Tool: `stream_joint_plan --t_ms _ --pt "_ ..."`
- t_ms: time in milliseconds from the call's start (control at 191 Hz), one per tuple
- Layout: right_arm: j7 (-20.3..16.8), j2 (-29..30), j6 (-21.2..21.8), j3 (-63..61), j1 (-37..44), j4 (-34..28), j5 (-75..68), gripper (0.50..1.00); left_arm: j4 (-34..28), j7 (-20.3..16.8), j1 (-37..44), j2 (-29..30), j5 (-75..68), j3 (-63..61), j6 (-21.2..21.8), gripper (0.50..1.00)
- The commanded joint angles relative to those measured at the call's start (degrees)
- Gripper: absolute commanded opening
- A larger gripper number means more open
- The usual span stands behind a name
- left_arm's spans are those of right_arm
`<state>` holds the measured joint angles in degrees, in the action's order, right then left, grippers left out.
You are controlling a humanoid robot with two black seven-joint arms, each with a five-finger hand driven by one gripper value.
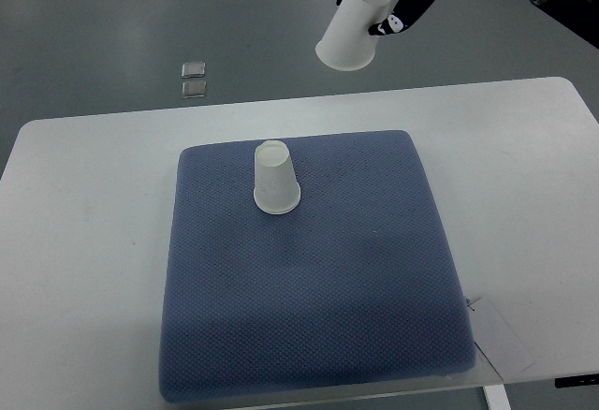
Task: Stack paper cups
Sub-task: 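Lift the held cup and carry it above the cup on the cushion, then lower the held cup onto the cushion cup and release it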
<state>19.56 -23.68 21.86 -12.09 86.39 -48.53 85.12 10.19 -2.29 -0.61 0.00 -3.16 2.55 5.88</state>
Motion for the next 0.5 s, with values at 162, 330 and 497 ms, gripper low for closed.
stream_joint_plan --t_ms 162,330,497 --pt "-1.3 10.7 0.6 0.5 1.6 -0.1 0.7 0.57 0.0 0.0 0.0 0.0 0.0 0.0 0.0 1.0" --pt "-1.3 13.7 0.4 4.9 1.7 -0.2 1.1 0.57 -0.1 0.0 0.0 0.0 0.0 0.0 0.0 1.0" --pt "-1.3 14.0 0.4 7.2 1.5 -0.2 2.0 0.574 0.0 0.0 0.0 0.0 0.0 0.1 0.0 1.0"
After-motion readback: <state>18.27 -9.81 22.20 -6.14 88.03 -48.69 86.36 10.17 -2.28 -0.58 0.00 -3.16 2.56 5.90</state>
